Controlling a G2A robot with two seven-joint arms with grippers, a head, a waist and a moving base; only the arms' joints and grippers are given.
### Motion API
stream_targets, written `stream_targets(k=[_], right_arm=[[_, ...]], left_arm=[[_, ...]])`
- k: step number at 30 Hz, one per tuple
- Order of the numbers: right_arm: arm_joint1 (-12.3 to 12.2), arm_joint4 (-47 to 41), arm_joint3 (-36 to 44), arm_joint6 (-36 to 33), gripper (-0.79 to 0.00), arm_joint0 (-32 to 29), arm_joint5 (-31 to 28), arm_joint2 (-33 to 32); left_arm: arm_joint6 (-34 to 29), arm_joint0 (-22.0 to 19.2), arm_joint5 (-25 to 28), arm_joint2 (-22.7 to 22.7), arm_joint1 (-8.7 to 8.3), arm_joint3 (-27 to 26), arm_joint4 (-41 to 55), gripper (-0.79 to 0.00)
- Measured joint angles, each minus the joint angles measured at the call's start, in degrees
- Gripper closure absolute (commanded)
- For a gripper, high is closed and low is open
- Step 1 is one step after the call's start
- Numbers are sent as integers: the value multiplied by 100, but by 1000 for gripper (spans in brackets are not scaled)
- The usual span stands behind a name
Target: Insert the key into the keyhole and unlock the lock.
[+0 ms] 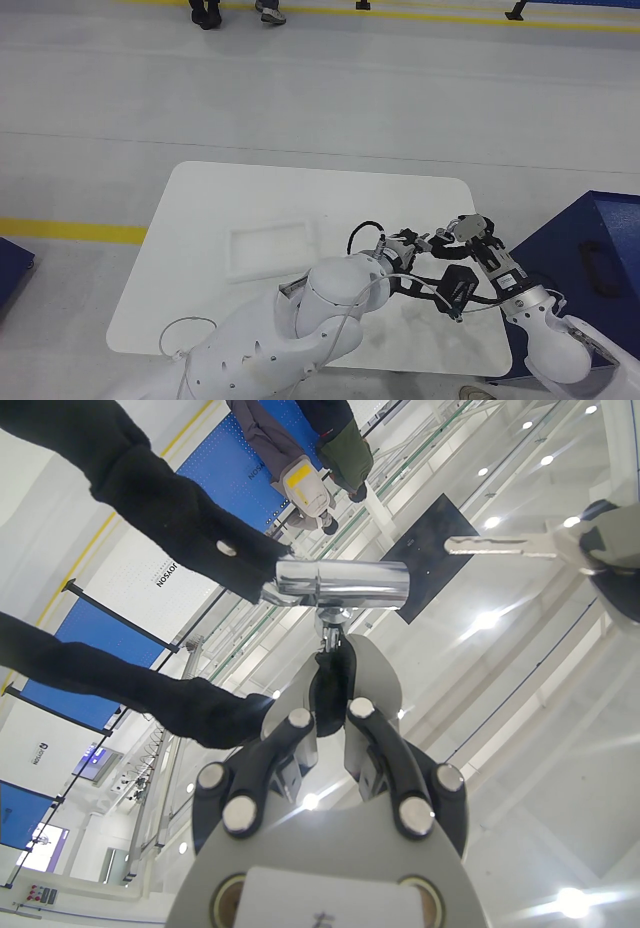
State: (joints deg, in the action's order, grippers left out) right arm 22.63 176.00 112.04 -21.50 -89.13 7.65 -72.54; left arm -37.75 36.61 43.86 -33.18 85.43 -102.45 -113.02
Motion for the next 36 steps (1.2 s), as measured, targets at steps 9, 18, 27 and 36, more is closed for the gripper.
stream_targets(k=[9,18,27,36], right_arm=[[2,0,0,3,0,-1,1,-2],[15,0,5,42,0,7,-11,-14],[-106,0,80,82,0,101,12,-37],[-326,0,131,-103,0,84,77,32]], left_arm=[[25,75,-106,-49,-8,29,-40,0],[214,45,-241,-75,98,110,-111,0],[295,-149,-162,-6,279,365,104,0],[222,-128,-119,-61,373,434,138,0]])
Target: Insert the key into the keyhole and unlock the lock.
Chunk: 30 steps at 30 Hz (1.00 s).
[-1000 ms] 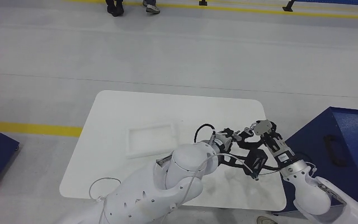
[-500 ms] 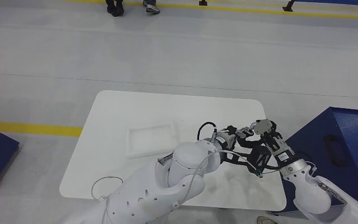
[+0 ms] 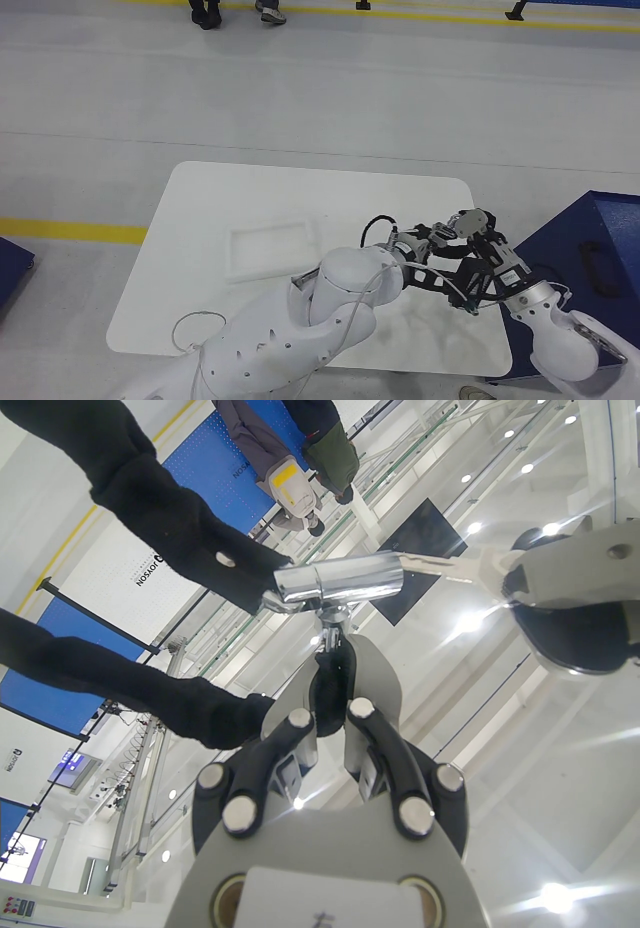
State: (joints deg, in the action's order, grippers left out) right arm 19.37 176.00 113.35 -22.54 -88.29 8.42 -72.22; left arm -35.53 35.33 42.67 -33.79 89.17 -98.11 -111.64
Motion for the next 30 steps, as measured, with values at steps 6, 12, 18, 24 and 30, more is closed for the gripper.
stream_targets(k=[6,12,18,24,30], right_arm=[[-79,0,20,-112,0,-24,-24,43],[-77,0,20,-110,0,-23,-24,42],[-77,0,20,-110,0,-23,-23,42],[-77,0,20,-110,0,-23,-23,42],[-77,0,20,-110,0,-23,-23,42]], left_arm=[[-57,145,-135,-135,0,-209,-203,0],[57,201,-163,-213,-31,-352,-391,0],[648,433,-393,-744,-78,-369,215,0],[1504,503,90,-1775,-195,-78,1306,0],[1823,181,879,-2090,-198,762,2514,0]])
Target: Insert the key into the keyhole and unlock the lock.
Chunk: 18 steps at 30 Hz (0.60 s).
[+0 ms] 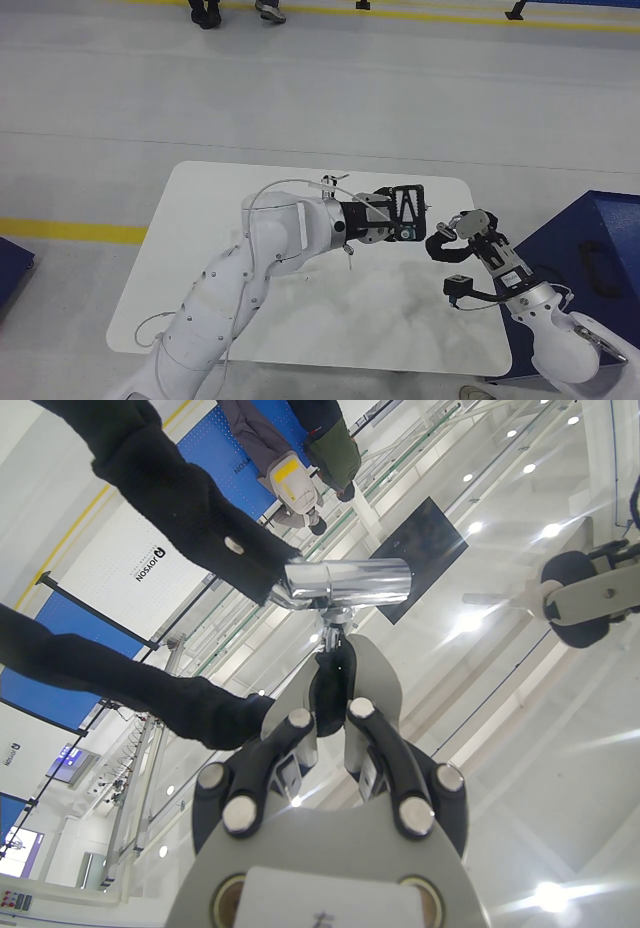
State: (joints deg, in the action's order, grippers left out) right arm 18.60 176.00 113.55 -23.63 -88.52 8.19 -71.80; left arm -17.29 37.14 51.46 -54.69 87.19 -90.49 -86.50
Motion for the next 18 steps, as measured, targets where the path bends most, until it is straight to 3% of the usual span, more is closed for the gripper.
stream_targets(k=[9,18], right_arm=[[0,0,0,0,0,0,0,0],[0,0,0,0,0,0,0,0]], left_arm=[[-43,-90,112,64,9,217,162,0],[79,-280,567,170,-19,572,370,0]])
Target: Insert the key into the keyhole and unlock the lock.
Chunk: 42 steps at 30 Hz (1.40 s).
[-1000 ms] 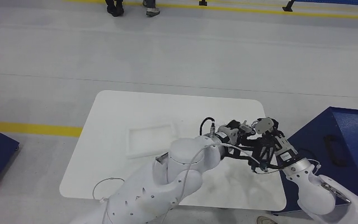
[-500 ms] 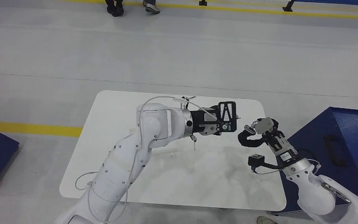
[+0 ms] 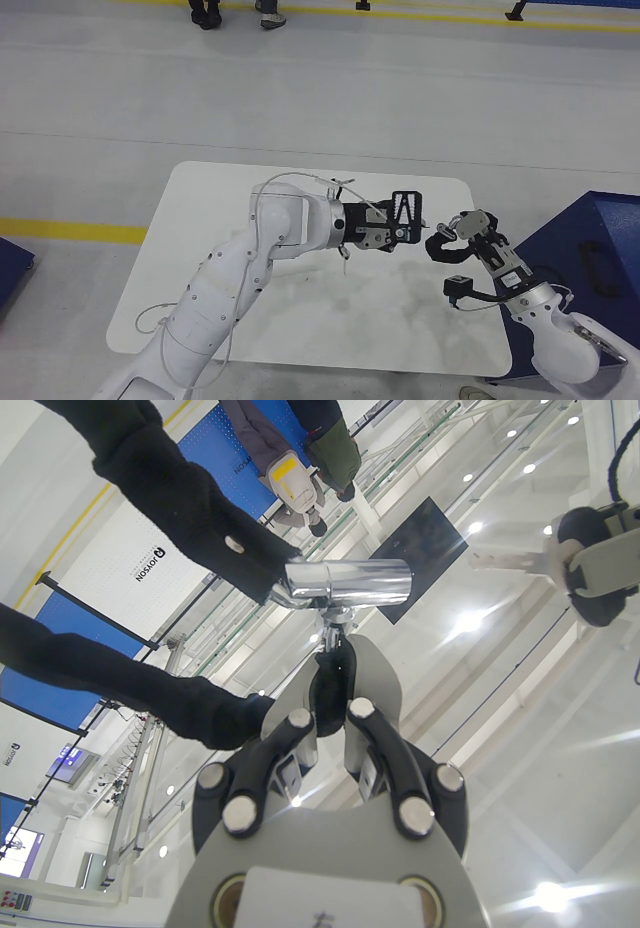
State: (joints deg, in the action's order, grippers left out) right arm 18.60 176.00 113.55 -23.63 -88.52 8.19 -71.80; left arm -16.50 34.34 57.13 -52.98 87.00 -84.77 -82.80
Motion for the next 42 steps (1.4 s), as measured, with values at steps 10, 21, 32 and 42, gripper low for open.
stream_targets(k=[10,21,32,42], right_arm=[[0,0,0,0,0,0,0,0],[0,0,0,0,0,0,0,0],[0,0,0,0,0,0,0,0],[0,0,0,0,0,0,0,0]], left_arm=[[356,-304,-192,385,68,338,-181,0],[597,-624,-260,648,138,783,-234,0],[636,-730,-222,763,169,957,-121,0],[583,-805,-195,806,187,1087,34,0]])
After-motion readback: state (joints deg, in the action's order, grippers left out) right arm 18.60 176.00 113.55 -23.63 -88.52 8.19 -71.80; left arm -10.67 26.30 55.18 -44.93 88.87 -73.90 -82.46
